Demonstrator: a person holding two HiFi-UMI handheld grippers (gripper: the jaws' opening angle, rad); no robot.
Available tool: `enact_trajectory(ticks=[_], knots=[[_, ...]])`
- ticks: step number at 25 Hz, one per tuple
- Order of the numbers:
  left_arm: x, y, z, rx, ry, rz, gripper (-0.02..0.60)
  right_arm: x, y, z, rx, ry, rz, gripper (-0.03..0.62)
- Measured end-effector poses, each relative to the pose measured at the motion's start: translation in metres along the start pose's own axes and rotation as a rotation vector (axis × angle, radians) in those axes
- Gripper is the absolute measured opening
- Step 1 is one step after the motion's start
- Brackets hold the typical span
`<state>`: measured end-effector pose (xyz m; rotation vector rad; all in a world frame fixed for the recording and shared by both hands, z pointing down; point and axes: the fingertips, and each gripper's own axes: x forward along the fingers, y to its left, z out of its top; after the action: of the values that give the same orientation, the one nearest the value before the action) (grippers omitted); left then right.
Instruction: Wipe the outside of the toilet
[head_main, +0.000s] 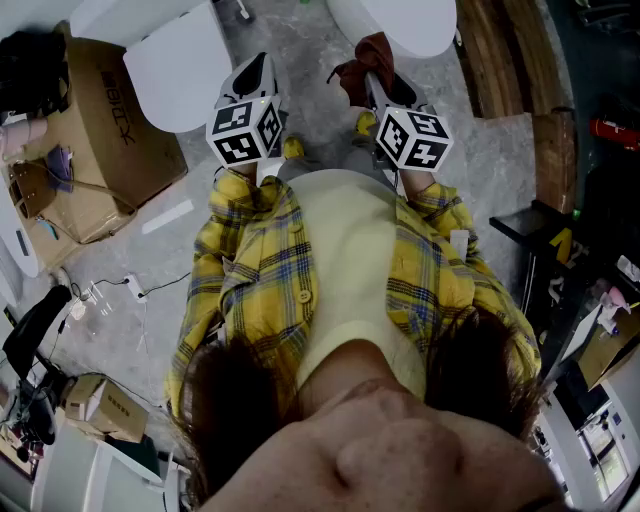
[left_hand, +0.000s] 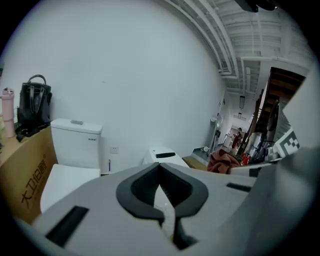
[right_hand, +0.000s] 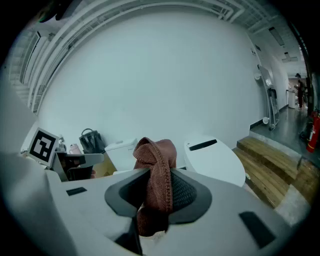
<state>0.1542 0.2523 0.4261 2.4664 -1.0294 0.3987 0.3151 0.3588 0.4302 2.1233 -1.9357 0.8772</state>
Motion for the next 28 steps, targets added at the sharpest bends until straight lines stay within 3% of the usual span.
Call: enact_trajectory(ticks=[12,28], knots=[[-0.008,0.03,-0.001,-0.012,0.002,0.012,0.003,0.017,0.022,-0.003,-0.001,0.005,0.0,0.123],[0.007,0.04,-0.011,-0.047,0.047,-0.032,0.002,0.019,0.021,-0.005,0.02,0.037,-0.051,0.123]])
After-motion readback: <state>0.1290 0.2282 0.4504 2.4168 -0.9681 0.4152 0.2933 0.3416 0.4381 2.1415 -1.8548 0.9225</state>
